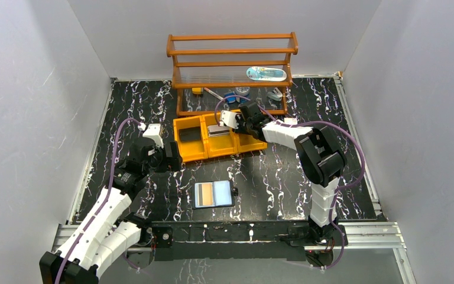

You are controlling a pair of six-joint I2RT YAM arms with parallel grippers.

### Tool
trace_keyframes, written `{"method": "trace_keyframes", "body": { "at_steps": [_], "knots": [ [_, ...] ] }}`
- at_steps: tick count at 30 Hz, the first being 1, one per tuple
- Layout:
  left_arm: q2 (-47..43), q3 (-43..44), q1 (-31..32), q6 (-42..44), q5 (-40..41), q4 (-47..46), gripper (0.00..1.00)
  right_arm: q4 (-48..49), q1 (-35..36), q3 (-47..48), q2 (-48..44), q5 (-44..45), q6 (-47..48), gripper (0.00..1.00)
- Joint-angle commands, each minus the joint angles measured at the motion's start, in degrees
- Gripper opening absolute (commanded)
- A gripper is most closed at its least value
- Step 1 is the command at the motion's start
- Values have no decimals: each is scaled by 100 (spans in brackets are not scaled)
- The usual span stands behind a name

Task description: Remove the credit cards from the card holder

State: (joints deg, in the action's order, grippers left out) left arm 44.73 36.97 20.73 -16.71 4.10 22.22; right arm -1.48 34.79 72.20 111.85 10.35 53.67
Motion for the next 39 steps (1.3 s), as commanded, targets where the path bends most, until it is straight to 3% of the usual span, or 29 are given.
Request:
{"method": "trace_keyframes", "body": {
  "at_steps": [1,11,16,21,27,32,34,39],
  "knots": [
    [30,-23,-25,-19,46,-132,98,262,27,-40,-58,-108,-325,46],
    [52,-19,-25,-26,60,-129,98,237,10,-66,-227,-208,-677,48],
    [52,-19,-25,-25,65,-130,98,359,9,-52,-709,-570,-1520,49],
    [63,-12,-25,-28,54,-130,98,341,15,-65,-1521,-907,-3122,50],
    [86,-6,-22,-129,157,-53,98,-5,20,-392,-2420,-1511,-6182,49],
    [253,34,-18,-205,89,12,98,-57,26,-1248,-2965,-2359,-8828,50],
    [361,74,-25,-230,53,72,98,478,51,-1828,-3095,-2886,-9692,50],
    [573,110,-19,-489,-306,161,99,1372,851,-2737,-3174,-2707,-10549,49]
  ]
}}
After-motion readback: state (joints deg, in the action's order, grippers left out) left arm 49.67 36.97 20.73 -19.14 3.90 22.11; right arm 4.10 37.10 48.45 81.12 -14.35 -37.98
